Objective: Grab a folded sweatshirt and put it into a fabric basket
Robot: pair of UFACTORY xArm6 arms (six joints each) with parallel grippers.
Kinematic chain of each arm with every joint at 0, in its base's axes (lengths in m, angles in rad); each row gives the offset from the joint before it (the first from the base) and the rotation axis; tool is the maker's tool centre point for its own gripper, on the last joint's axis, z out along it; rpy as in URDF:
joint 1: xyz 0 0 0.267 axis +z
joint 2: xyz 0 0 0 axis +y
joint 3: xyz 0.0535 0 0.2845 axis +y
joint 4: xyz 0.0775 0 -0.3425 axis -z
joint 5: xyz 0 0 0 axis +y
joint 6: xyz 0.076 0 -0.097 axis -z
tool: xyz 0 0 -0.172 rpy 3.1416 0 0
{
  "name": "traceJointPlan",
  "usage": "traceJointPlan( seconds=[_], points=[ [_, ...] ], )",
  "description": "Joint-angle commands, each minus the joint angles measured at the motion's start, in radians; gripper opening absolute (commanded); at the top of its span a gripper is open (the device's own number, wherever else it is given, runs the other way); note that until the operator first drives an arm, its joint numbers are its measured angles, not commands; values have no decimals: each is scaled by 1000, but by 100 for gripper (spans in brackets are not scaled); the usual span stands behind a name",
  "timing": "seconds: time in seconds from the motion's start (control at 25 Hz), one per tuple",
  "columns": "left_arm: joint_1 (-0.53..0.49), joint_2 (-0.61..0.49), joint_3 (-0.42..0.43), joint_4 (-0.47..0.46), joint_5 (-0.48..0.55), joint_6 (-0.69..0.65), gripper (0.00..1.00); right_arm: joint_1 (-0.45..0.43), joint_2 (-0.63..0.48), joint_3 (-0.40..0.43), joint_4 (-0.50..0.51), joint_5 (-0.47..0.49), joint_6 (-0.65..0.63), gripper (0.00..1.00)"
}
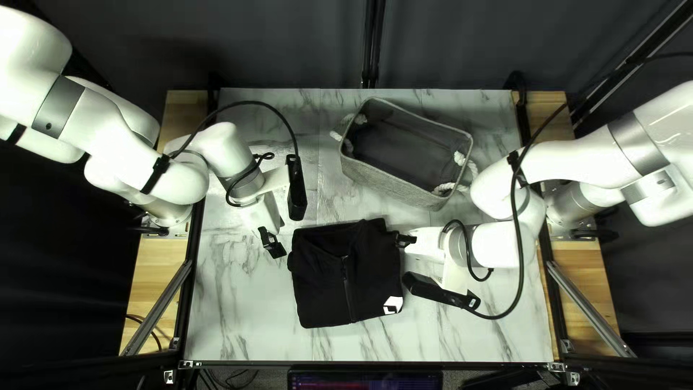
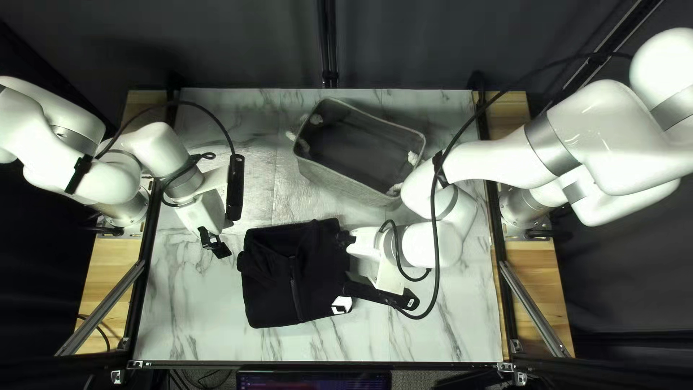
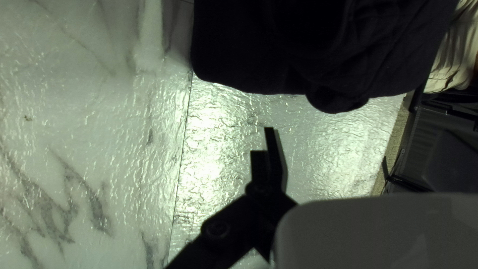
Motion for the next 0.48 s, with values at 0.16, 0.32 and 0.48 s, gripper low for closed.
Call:
traceJointPlan(
  seconds=[0.16,0.32,0.48],
  points=[
    [84,70,4,-192,16,238,100,-4,-44,29,-41,12,104,100],
    [36,100,-7,-229,-44,212,100,-5,-49,40,-85,5,137,100],
    [-28,99,-33,-188,-99,84,100,-68,-5,58,-239,-71,175,100]
  ],
)
